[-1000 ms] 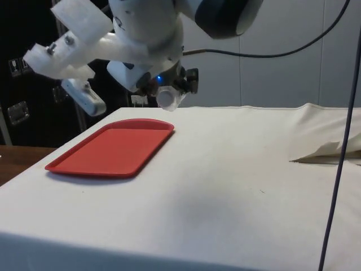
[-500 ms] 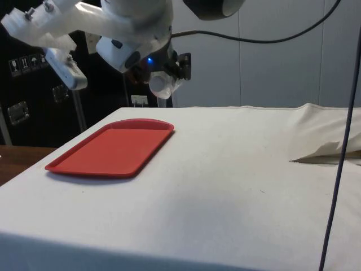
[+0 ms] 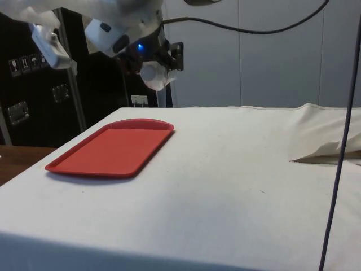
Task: Place the bottle upright on the tray.
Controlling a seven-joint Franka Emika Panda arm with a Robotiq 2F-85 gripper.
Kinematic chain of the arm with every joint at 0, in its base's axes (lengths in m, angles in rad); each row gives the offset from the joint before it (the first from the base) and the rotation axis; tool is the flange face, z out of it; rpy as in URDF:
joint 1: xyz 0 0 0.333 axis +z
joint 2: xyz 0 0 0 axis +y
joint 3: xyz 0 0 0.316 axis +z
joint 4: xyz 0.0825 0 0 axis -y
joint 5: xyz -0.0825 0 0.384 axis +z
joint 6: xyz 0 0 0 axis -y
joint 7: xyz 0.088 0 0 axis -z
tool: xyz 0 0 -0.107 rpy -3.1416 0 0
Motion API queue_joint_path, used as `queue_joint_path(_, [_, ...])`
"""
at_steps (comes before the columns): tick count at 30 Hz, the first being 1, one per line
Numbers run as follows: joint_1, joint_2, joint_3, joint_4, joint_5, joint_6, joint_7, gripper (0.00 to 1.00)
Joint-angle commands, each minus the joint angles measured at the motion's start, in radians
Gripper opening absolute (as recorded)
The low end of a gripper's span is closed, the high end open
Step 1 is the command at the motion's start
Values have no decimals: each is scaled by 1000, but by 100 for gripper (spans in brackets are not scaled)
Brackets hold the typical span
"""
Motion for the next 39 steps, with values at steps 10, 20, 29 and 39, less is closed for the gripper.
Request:
queue_joint_path(10, [-4, -6, -10, 40, 43, -7, -37, 33])
queue_joint_path(20, [-7, -11, -16, 71, 79, -11, -58, 33])
queue_joint_path(29, [-8, -26, -28, 88, 117, -9, -76, 33])
queue_joint_path(39, [-8, -39, -43, 105, 158, -8, -94, 33])
